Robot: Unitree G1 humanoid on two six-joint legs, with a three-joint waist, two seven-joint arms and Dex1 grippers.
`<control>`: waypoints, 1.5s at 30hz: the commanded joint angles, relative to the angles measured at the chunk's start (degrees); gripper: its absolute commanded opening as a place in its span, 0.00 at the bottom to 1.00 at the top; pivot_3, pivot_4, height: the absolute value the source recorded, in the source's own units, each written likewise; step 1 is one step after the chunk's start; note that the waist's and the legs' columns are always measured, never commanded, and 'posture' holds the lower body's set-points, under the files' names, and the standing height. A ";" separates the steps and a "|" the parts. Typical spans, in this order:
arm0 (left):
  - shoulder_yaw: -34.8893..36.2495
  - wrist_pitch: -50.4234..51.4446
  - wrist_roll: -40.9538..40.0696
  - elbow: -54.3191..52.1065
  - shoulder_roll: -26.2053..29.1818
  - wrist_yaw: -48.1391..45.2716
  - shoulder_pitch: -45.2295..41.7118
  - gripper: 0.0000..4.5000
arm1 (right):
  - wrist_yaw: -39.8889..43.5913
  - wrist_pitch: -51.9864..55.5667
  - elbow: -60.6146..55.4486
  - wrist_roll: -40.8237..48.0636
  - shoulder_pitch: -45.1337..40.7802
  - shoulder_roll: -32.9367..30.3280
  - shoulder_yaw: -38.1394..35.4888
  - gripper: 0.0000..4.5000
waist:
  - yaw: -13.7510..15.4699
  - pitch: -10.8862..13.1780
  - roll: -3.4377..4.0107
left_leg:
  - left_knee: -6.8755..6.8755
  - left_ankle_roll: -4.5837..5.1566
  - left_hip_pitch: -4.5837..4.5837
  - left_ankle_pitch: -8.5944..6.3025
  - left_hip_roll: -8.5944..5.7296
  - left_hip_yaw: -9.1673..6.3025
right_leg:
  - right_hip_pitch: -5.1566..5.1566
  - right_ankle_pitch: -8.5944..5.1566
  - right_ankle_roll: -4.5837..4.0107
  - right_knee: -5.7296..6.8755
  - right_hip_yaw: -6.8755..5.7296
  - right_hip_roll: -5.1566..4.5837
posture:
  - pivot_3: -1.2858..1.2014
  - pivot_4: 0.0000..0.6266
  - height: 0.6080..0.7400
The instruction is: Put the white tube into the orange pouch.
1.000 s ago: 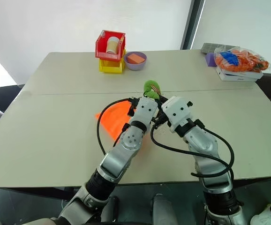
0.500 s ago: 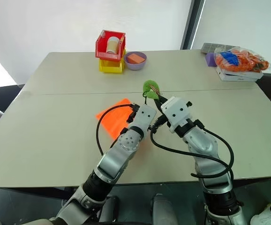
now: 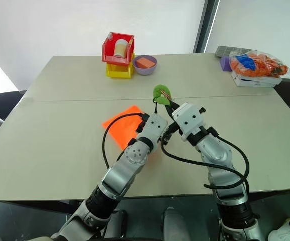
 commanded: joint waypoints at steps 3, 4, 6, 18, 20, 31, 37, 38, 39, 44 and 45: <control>0.69 -2.39 0.86 -1.65 -2.07 0.33 -0.44 1.00 | -0.27 -1.86 -0.73 -0.08 -1.04 0.14 -0.17 0.00 | -0.01 0.00 0.00 | 0.00 0.00 0.00 0.00 0.00 0.00 | 0.00 0.00 0.00 0.00 0.00 0.00 | 0.52 0.24 1.00; 0.73 -2.46 0.87 -1.53 -2.10 0.30 -0.48 1.00 | -0.26 -1.97 -0.62 -0.08 -1.06 0.15 -0.16 0.00 | -0.02 0.00 0.00 | 0.00 0.00 0.00 0.00 0.00 0.00 | 0.00 0.00 0.00 0.00 0.00 0.00 | 0.52 0.24 1.00; 0.81 -2.38 0.91 -1.27 -2.17 0.23 -0.54 1.00 | -0.26 -2.17 -0.41 -0.10 -1.16 0.18 -0.12 0.00 | -0.01 0.00 0.00 | 0.00 0.00 0.00 0.00 0.00 0.00 | 0.00 0.00 0.00 0.00 0.00 0.00 | 0.52 0.24 1.00; 1.80 -2.95 1.35 -0.34 -2.44 0.25 -0.96 0.38 | -0.03 -3.27 0.76 -0.41 -1.57 0.09 0.40 0.00 | -0.02 0.00 0.00 | 0.00 0.00 0.00 0.00 0.00 0.00 | 0.01 0.00 0.00 0.00 0.00 0.00 | 0.52 0.24 1.00; 1.87 -2.93 1.40 -0.28 -2.47 0.23 -0.97 0.38 | -0.04 -3.39 0.82 -0.41 -1.56 0.11 0.45 0.00 | -0.01 0.00 0.00 | 0.00 0.00 0.01 0.00 0.00 0.00 | 0.01 0.00 0.00 0.01 0.00 0.01 | 0.52 0.24 1.00; 3.08 -3.64 0.99 0.01 -2.50 0.14 -0.79 0.08 | -0.35 -3.64 0.87 -0.63 -1.22 0.38 0.83 0.00 | -0.01 0.00 0.00 | 0.00 0.00 0.01 0.00 0.00 0.00 | 0.02 0.01 0.00 0.01 0.00 0.01 | 0.52 0.24 1.00; 3.74 -4.16 1.27 0.53 -2.33 0.08 -1.17 0.06 | -0.61 -3.82 0.94 -0.81 -1.09 0.46 0.72 0.00 | 0.00 0.00 0.00 | 0.00 0.00 0.01 0.00 0.00 0.00 | 0.02 0.01 0.00 0.01 0.00 0.01 | 0.52 0.24 1.00; 3.94 -4.25 1.35 0.81 -2.21 0.05 -1.40 0.06 | -0.67 -3.88 0.98 -0.86 -1.09 0.44 0.64 0.00 | 0.00 0.00 0.00 | 0.00 0.00 0.01 0.00 0.00 0.00 | 0.02 0.01 0.00 0.01 0.00 0.01 | 0.52 0.24 1.00; 4.18 -4.53 1.47 1.19 -1.94 -0.01 -1.74 0.06 | -0.75 -3.93 1.04 -0.93 -1.12 0.41 0.53 0.00 | 0.00 0.00 0.00 | 0.00 0.00 0.01 0.00 0.00 0.00 | 0.02 0.01 0.00 0.01 0.00 0.01 | 0.52 0.24 1.00; 5.95 -7.02 0.56 3.52 1.58 -4.24 -3.26 0.06 | -1.52 -4.06 1.45 -1.57 -0.72 -0.35 -1.24 0.00 | -0.06 0.00 0.01 | 0.01 0.00 0.02 0.00 0.00 0.00 | 0.02 0.01 0.00 0.01 0.00 0.01 | 0.52 0.24 1.00; 5.69 -6.96 0.31 3.82 2.93 -6.30 -3.50 0.06 | -1.85 -3.96 1.54 -1.68 -0.46 -0.68 -2.04 0.00 | -0.06 -0.01 0.01 | 0.00 0.00 0.04 0.00 0.00 0.00 | 0.02 0.01 -0.01 0.03 0.00 0.02 | 0.52 0.24 1.00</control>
